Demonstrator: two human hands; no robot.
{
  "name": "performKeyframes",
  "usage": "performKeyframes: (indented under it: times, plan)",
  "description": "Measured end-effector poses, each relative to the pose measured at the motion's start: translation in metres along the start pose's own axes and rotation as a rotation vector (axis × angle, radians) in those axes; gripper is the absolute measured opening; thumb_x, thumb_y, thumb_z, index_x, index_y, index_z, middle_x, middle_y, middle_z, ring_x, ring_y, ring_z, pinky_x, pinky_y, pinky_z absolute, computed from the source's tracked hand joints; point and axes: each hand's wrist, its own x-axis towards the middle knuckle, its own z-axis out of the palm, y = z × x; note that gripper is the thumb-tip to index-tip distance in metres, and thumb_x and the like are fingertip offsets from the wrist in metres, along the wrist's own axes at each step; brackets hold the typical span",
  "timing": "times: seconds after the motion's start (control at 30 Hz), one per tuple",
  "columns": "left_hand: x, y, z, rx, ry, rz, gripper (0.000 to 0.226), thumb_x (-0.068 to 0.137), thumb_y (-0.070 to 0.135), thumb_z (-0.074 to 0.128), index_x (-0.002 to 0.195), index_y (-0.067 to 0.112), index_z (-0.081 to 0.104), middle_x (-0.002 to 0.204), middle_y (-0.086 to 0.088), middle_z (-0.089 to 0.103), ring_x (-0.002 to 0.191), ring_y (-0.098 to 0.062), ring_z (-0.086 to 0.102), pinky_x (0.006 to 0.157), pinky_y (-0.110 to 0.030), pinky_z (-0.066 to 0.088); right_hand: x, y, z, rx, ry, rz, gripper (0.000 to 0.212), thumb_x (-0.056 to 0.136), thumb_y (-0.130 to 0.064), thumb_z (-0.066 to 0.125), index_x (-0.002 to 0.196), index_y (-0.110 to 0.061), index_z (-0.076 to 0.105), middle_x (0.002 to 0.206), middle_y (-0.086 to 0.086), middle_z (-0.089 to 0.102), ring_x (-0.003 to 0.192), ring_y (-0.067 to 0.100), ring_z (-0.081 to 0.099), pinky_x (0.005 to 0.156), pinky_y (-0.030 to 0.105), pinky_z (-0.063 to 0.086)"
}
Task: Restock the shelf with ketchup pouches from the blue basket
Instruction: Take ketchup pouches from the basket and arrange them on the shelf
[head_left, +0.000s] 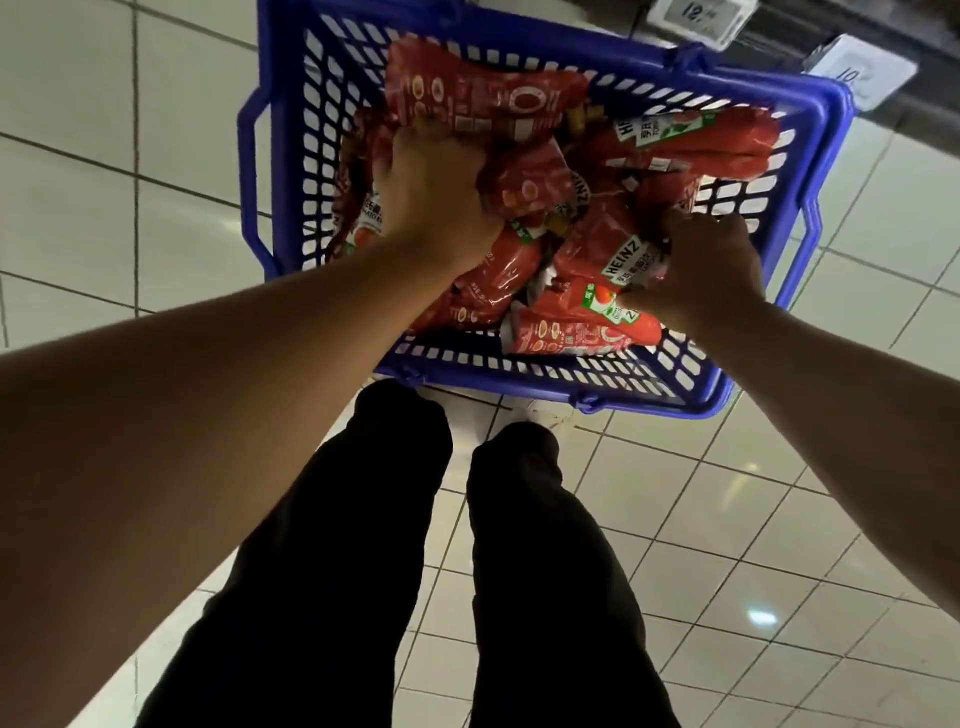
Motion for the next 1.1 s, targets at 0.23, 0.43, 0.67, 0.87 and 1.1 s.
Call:
performKeyframes:
  times: [0.23,0.43,0.67,0.87,1.1]
  plan:
    - [-0.048,-0.023,-0.022,-0.036,-0.082,-0.092,0.033,0.093,0.040,0.069,0.114,0.014,0.068,0.105,-0.006,0.071,0.098,-0.024,0.067,0.076,-0.032,0.047,-0.026,0.002,0.010,0.135,-0.058,0.000,0.058,0.073,-0.063,0.077,0.112,-0.021,0.071,0.095,0.007,0.076,0.093,0.030,0.071,0.074,0.027,0.047]
    - [-0.072,-0.037,-0.023,-0.638,-0.411,-0.482,0.042,0.100,0.037,0.060,0.139,0.029,0.048,0.117,-0.006,0.068,0.086,-0.024,0.074,0.065,-0.035,0.064,-0.049,0.006,0.010,0.591,-0.095,0.300,0.039,0.061,-0.058,0.085,0.085,-0.032,0.069,0.069,-0.021,0.063,0.052,-0.014,0.058,0.040,0.008,0.038]
    - [-0.102,-0.018,-0.028,-1.523,-0.649,-0.489,0.037,0.101,0.003,0.048,0.125,0.030,0.057,0.138,-0.007,0.063,0.128,-0.019,0.060,0.093,-0.050,0.056,-0.064,-0.003,-0.027,1.165,-0.321,0.252,0.037,0.062,-0.008,0.083,0.097,-0.012,0.070,0.090,0.009,0.076,0.085,0.026,0.074,0.078,0.041,0.060]
    - [-0.120,0.020,-0.058,-1.476,-0.518,-0.433,0.027,0.095,0.025,0.059,0.113,0.008,0.069,0.114,-0.014,0.073,0.108,-0.034,0.070,0.086,-0.049,0.054,-0.098,-0.024,-0.081,1.545,-0.501,0.207,0.016,0.085,-0.009,0.069,0.100,-0.015,0.071,0.093,0.009,0.077,0.085,0.026,0.075,0.068,0.038,0.060]
    - [-0.144,0.073,-0.152,-1.221,-0.304,-0.145,0.037,0.072,0.005,0.086,0.095,0.023,0.062,0.105,-0.001,0.076,0.101,-0.022,0.074,0.076,-0.038,0.062,-0.160,-0.041,-0.155,1.582,-0.468,0.124,0.028,0.085,-0.012,0.075,0.112,-0.009,0.069,0.097,0.009,0.077,0.086,0.026,0.075,0.069,0.037,0.060]
